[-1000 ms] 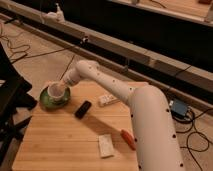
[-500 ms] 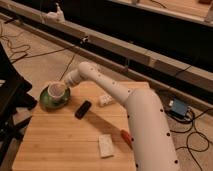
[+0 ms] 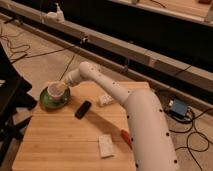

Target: Place the ceramic cup in the ceramic bowl

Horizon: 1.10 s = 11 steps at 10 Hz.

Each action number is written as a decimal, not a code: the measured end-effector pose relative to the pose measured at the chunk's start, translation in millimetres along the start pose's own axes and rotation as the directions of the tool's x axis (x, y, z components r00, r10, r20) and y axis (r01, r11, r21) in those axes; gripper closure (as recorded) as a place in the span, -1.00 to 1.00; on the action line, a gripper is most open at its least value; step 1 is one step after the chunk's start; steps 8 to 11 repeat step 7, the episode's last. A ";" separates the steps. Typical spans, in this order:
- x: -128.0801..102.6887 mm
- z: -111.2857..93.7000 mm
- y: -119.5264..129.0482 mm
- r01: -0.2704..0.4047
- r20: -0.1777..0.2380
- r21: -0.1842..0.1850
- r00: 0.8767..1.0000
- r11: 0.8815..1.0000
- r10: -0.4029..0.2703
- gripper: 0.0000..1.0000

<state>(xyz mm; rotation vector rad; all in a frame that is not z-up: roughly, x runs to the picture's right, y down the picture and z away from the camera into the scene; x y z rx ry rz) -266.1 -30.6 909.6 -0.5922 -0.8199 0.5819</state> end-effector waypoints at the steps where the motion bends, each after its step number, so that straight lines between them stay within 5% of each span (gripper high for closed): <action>1: -4.2 -2.8 -0.3 0.009 0.008 0.002 1.000 1.000 -0.009 -0.22; 7: -48.9 -48.4 -8.8 0.080 0.108 0.073 0.990 0.994 -0.088 -0.22; 11: -48.9 -48.4 -8.8 0.080 0.108 0.073 0.990 0.994 -0.088 -0.22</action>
